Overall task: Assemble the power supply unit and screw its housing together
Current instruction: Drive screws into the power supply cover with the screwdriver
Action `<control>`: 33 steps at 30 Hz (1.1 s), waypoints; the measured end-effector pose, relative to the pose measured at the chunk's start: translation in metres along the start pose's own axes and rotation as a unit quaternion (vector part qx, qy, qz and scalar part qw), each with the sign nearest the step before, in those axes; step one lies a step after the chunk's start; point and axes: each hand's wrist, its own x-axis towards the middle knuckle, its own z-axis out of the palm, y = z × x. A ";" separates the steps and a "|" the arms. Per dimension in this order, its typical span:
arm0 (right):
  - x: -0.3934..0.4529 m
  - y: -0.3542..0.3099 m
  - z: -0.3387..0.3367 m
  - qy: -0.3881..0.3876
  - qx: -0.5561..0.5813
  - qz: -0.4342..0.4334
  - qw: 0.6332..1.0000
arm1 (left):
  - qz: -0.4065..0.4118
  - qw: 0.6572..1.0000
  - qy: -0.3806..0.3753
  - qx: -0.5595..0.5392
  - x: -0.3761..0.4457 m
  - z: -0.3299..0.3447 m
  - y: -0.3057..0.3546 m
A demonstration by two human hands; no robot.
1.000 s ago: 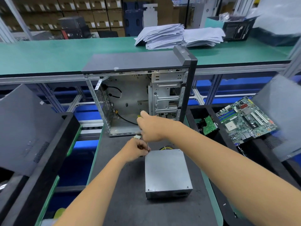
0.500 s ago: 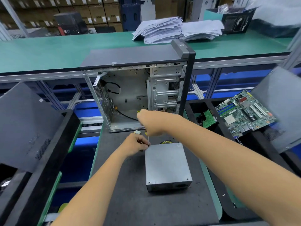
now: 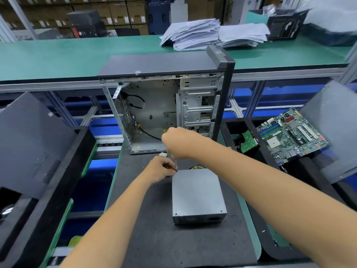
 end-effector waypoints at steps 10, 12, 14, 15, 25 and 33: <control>-0.003 0.000 0.002 -0.045 0.032 -0.010 0.998 | 0.003 1.000 0.015 0.006 -0.004 0.003 0.002; -0.003 0.001 0.003 -0.011 0.016 -0.009 1.000 | -0.001 1.000 0.018 0.008 -0.005 0.003 0.003; -0.002 -0.001 0.005 0.019 0.005 0.005 1.000 | 0.000 1.000 0.018 0.006 -0.005 0.003 0.002; -0.001 -0.001 0.006 0.029 -0.003 0.010 1.000 | 0.002 1.000 0.018 0.007 -0.006 0.003 0.002; -0.008 0.007 0.002 -0.037 0.051 -0.002 0.998 | 0.030 0.998 0.025 0.043 -0.007 0.006 0.002; 0.002 0.001 0.007 0.049 -0.043 0.031 0.997 | 0.030 0.996 0.046 0.064 -0.006 0.008 -0.001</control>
